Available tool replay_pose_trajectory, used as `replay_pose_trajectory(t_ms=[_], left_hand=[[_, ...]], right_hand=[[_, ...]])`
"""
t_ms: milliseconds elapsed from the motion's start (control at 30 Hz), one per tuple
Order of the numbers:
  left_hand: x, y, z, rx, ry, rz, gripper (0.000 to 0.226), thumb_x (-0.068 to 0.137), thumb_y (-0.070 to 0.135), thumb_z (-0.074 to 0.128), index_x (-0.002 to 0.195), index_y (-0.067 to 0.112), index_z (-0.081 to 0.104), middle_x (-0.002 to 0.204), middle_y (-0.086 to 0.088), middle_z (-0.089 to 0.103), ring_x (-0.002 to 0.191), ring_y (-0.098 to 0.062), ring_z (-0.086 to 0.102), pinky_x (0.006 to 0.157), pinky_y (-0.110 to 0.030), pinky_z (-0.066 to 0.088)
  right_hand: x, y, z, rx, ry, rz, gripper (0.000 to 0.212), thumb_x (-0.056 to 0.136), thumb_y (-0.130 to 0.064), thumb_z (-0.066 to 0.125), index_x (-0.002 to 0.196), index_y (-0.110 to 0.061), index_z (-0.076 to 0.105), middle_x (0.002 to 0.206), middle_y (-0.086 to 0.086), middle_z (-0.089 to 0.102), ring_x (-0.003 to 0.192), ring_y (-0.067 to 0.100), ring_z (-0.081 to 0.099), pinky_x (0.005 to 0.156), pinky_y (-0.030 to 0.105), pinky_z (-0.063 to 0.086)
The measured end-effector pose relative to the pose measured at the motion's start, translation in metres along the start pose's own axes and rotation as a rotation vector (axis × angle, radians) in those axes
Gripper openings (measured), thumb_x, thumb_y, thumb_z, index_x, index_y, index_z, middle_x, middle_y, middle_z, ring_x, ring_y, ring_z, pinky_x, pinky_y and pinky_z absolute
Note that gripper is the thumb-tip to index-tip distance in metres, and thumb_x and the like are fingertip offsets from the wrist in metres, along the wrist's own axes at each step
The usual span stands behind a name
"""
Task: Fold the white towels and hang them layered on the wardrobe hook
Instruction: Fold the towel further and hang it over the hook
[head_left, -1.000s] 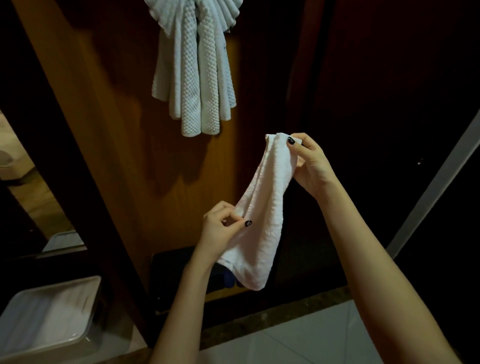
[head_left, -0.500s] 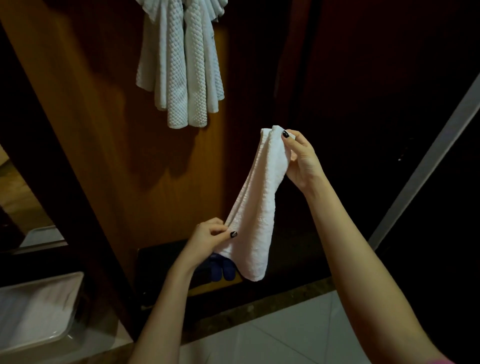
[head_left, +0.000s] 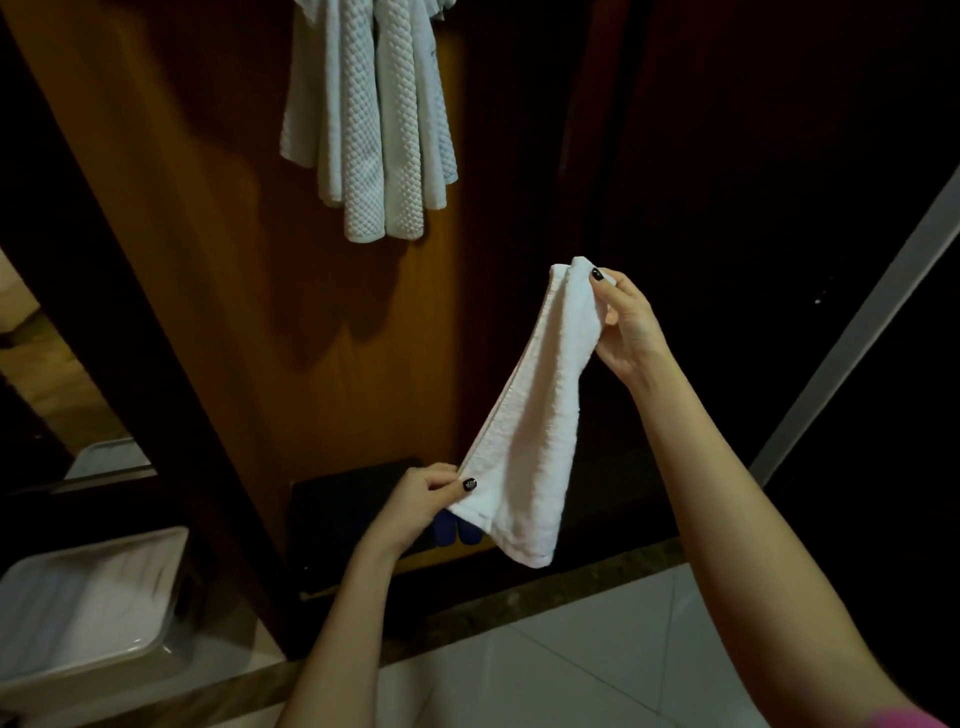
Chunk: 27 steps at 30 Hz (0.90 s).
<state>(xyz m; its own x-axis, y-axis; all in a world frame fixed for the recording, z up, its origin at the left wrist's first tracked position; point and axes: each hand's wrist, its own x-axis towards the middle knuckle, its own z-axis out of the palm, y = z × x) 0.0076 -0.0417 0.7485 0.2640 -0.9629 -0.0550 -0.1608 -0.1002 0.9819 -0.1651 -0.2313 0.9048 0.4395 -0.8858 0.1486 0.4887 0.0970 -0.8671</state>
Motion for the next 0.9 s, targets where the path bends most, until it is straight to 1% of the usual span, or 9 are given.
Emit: replay_pose_trajectory(t_ms=[100, 200, 367, 467, 600, 700, 767, 833, 900], left_hand=[[-0.001, 0.005, 0.000, 0.036, -0.014, 0.034, 0.053, 0.092, 0.004, 0.064, 0.043, 0.023, 0.055, 0.064, 0.001, 0.049, 0.058, -0.004, 0.049, 0.059, -0.015, 0.035], [-0.001, 0.003, -0.003, 0.042, 0.138, 0.076, 0.051, 0.088, 0.005, 0.070, 0.046, 0.030, 0.058, 0.057, 0.014, 0.050, 0.053, 0.004, 0.044, 0.056, -0.013, 0.032], [-0.006, -0.008, -0.005, 0.181, 0.449, 0.280, 0.016, 0.089, 0.002, 0.067, 0.083, 0.017, 0.071, 0.078, 0.007, 0.063, 0.072, 0.001, 0.057, 0.064, -0.014, 0.041], [-0.007, -0.007, -0.003, 0.215, 0.348, 0.255, 0.047, 0.092, 0.001, 0.060, 0.128, 0.031, 0.059, 0.113, 0.023, 0.055, 0.100, 0.014, 0.053, 0.081, -0.006, 0.043], [-0.007, -0.004, 0.002, 0.348, 0.224, 0.274, 0.055, 0.096, -0.003, 0.044, 0.131, 0.037, 0.059, 0.107, 0.012, 0.052, 0.095, 0.000, 0.052, 0.081, -0.020, 0.044], [-0.003, 0.000, 0.008, 0.573, 0.201, 0.150, 0.041, 0.098, 0.013, 0.044, 0.125, 0.035, 0.065, 0.097, 0.017, 0.048, 0.098, -0.008, 0.049, 0.087, -0.033, 0.046], [-0.001, 0.005, 0.017, 0.633, 0.207, 0.045, 0.037, 0.097, 0.042, 0.046, 0.131, 0.036, 0.059, 0.103, 0.016, 0.046, 0.111, -0.013, 0.046, 0.092, -0.039, 0.044], [0.004, 0.014, 0.029, 0.555, 0.170, -0.067, 0.068, 0.084, 0.078, 0.035, 0.134, 0.036, 0.052, 0.118, 0.009, 0.043, 0.113, -0.018, 0.049, 0.087, -0.039, 0.044], [0.011, 0.021, 0.043, 0.493, 0.139, -0.080, 0.094, 0.065, 0.097, 0.023, 0.126, 0.031, 0.053, 0.125, 0.004, 0.039, 0.100, -0.018, 0.053, 0.078, -0.035, 0.043]], right_hand=[[0.002, -0.002, -0.001, 0.014, -0.002, -0.007, 0.004, 0.096, -0.010, 0.058, 0.092, -0.010, 0.059, 0.082, 0.000, 0.065, 0.075, 0.011, 0.065, 0.070, 0.026, 0.056], [0.003, 0.000, -0.002, 0.025, 0.001, -0.009, 0.003, 0.096, -0.011, 0.059, 0.093, -0.010, 0.060, 0.087, 0.002, 0.066, 0.080, 0.013, 0.065, 0.073, 0.028, 0.057], [0.002, 0.012, -0.006, 0.009, 0.083, -0.025, 0.004, 0.096, -0.010, 0.058, 0.093, -0.010, 0.061, 0.093, 0.004, 0.066, 0.084, 0.016, 0.066, 0.078, 0.032, 0.056], [0.001, 0.016, -0.006, -0.083, 0.153, -0.041, 0.003, 0.094, -0.008, 0.062, 0.091, -0.009, 0.063, 0.092, 0.004, 0.068, 0.084, 0.016, 0.068, 0.072, 0.030, 0.057], [0.001, 0.018, -0.004, -0.149, 0.185, -0.042, 0.004, 0.092, -0.008, 0.063, 0.089, -0.009, 0.063, 0.090, 0.004, 0.068, 0.082, 0.015, 0.069, 0.067, 0.029, 0.057], [0.000, 0.017, 0.002, -0.174, 0.219, -0.073, 0.004, 0.092, -0.008, 0.065, 0.088, -0.009, 0.062, 0.090, 0.004, 0.067, 0.081, 0.015, 0.068, 0.069, 0.031, 0.056], [-0.002, 0.017, 0.008, -0.194, 0.240, -0.102, 0.004, 0.091, -0.009, 0.066, 0.089, -0.009, 0.062, 0.090, 0.004, 0.067, 0.081, 0.015, 0.067, 0.069, 0.031, 0.056], [-0.004, 0.018, 0.017, -0.224, 0.259, -0.160, 0.005, 0.090, -0.009, 0.068, 0.088, -0.009, 0.063, 0.089, 0.004, 0.067, 0.082, 0.016, 0.066, 0.069, 0.030, 0.055], [-0.007, 0.019, 0.030, -0.286, 0.278, -0.243, 0.006, 0.088, -0.009, 0.070, 0.085, -0.010, 0.064, 0.086, 0.002, 0.066, 0.083, 0.014, 0.065, 0.070, 0.028, 0.054]])
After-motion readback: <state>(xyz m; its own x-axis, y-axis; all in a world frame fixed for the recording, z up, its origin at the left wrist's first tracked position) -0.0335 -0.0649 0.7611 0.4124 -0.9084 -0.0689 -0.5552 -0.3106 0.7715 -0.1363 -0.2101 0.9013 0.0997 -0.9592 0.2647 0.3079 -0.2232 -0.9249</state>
